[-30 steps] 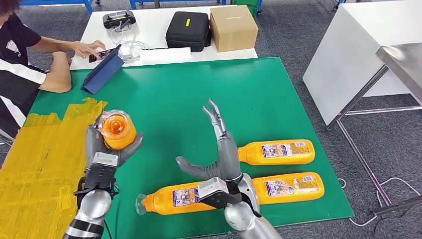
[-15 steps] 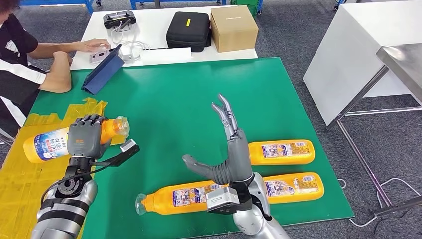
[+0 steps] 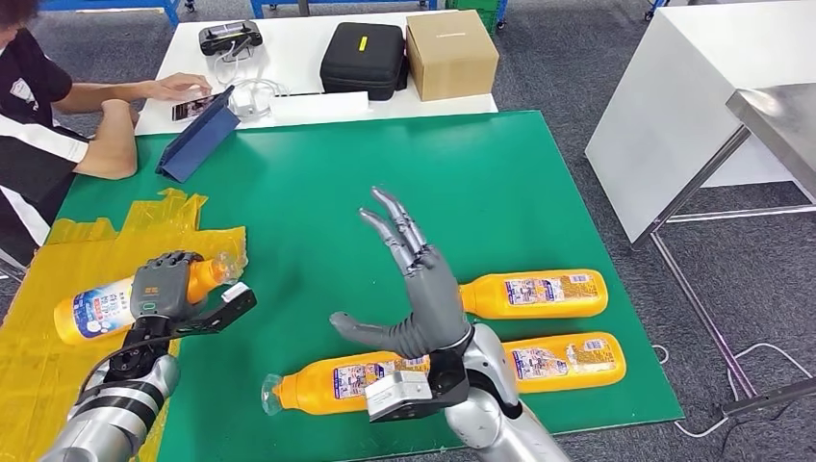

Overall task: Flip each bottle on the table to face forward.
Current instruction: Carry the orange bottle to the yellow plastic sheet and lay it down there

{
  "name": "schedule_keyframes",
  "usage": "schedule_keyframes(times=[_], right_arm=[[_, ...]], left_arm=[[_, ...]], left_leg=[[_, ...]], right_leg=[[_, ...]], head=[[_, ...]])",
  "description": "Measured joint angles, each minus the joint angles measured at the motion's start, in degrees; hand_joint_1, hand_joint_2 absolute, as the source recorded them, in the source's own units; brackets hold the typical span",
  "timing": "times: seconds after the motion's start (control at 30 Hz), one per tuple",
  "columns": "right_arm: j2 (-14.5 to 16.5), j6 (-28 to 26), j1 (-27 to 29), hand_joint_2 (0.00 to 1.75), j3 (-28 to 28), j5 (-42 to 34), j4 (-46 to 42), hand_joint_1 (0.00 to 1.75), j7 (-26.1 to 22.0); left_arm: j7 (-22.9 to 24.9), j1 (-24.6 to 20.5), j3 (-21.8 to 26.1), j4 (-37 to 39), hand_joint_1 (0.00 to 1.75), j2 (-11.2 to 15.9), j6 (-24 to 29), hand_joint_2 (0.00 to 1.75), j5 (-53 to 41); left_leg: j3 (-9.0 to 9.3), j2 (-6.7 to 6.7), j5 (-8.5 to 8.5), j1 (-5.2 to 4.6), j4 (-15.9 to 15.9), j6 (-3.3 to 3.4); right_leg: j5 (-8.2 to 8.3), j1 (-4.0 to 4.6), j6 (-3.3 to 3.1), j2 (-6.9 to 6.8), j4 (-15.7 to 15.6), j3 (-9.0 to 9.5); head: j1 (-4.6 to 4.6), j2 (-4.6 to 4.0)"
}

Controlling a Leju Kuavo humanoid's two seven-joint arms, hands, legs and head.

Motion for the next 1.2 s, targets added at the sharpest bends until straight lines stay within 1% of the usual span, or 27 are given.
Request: schedule_keyframes(times=[0.07,0.13,0.27,0.37,0.57,0.7,0.8,0.9,1.0,1.1,1.2], right_arm=[[-0.55,1.51,-0.99,1.75,1.14,1.68,0.96,0.0,1.33],[-1.35,3.59,-2.15,1.75,2.48,4.08,2.2,0.0,3.19],[-2.9,6.49,-3.88,1.75,4.9,7.77,4.78,0.0,5.73],[-3.73,8.38,-5.21,1.75,6.49,9.45,6.69,0.0,6.73],[-5.04,11.49,-7.02,1.75,9.32,10.97,9.71,0.0,7.0],[-5.86,12.54,-8.05,1.75,10.63,11.24,10.99,0.0,7.01],[-6.67,14.99,-8.78,1.75,11.71,9.65,11.79,0.0,6.1],[-7.54,17.24,-8.81,1.75,12.35,5.61,12.39,0.0,4.2],[-8.68,20.25,-8.71,1.75,12.74,2.21,12.85,0.0,2.57],[-10.05,22.51,-8.68,1.75,13.38,0.7,13.62,0.0,1.33],[-10.95,23.03,-8.67,1.75,13.88,0.19,14.27,0.0,0.94]], left_arm=[[-1.14,-0.51,0.92,2.67,0.0,-0.13,2.74,1.75,1.98],[-3.1,-0.91,2.15,4.61,0.0,-0.35,4.17,1.75,4.6],[-6.0,-1.56,4.54,6.6,0.0,-1.07,3.94,1.75,8.41],[-7.36,-2.09,5.97,7.46,0.0,-1.62,2.45,1.75,10.54],[-10.87,-2.83,8.65,8.08,0.0,-3.01,-3.06,1.75,16.02],[-12.85,-3.28,10.06,8.09,0.0,-3.87,-5.42,1.75,18.54],[-17.42,-3.55,11.62,7.56,0.0,-4.81,-9.93,1.75,24.97],[-21.77,-2.94,13.21,5.06,0.0,-6.33,-16.57,1.75,33.34],[-23.01,-1.06,13.6,0.5,0.0,-7.73,-21.64,1.75,40.37],[-23.27,0.62,13.27,-3.73,0.0,-8.71,-24.14,1.75,44.77],[-23.29,1.81,12.91,-6.35,0.0,-9.24,-24.83,1.75,45.84]], left_leg=[[0.0,0.0,0.01,0.0,0.0,-0.01],[0.0,-0.01,0.01,0.0,0.01,-0.01],[-0.01,-0.03,0.01,0.0,0.01,-0.01],[-0.01,-0.02,0.0,-0.01,0.01,-0.01],[0.04,-0.08,0.01,-0.01,0.01,-0.01],[0.13,-0.15,0.02,0.0,0.0,-0.02],[0.23,-0.28,0.04,-0.01,0.0,-0.01],[0.28,-0.51,0.09,-0.01,0.0,0.05],[0.27,-0.53,0.11,-0.02,0.0,0.07],[0.27,-0.43,0.13,-0.03,0.01,0.09],[0.24,-0.34,0.13,-0.02,0.02,0.09]], right_leg=[[0.0,0.0,0.0,0.0,0.0,0.0],[0.0,0.0,0.0,-0.01,0.0,0.0],[0.0,-0.01,0.0,-0.01,0.0,0.01],[0.0,-0.01,0.0,-0.01,-0.01,0.01],[0.0,0.0,0.0,-0.05,-0.01,0.08],[-0.01,-0.01,-0.01,-0.07,-0.01,0.19],[-0.02,-0.01,-0.01,-0.19,-0.02,0.32],[-0.04,-0.01,-0.01,-0.45,-0.03,0.45],[-0.01,-0.02,0.0,-0.47,-0.03,0.46],[0.06,-0.02,-0.02,-0.45,-0.03,0.42],[0.13,-0.01,-0.09,-0.42,-0.03,0.35]], head=[[0.0,0.0],[0.0,0.0],[0.0,0.0],[0.0,0.0],[0.0,0.0],[0.0,0.0],[-0.01,0.0],[0.0,0.0],[0.0,0.0],[0.01,0.0],[0.0,0.0]])
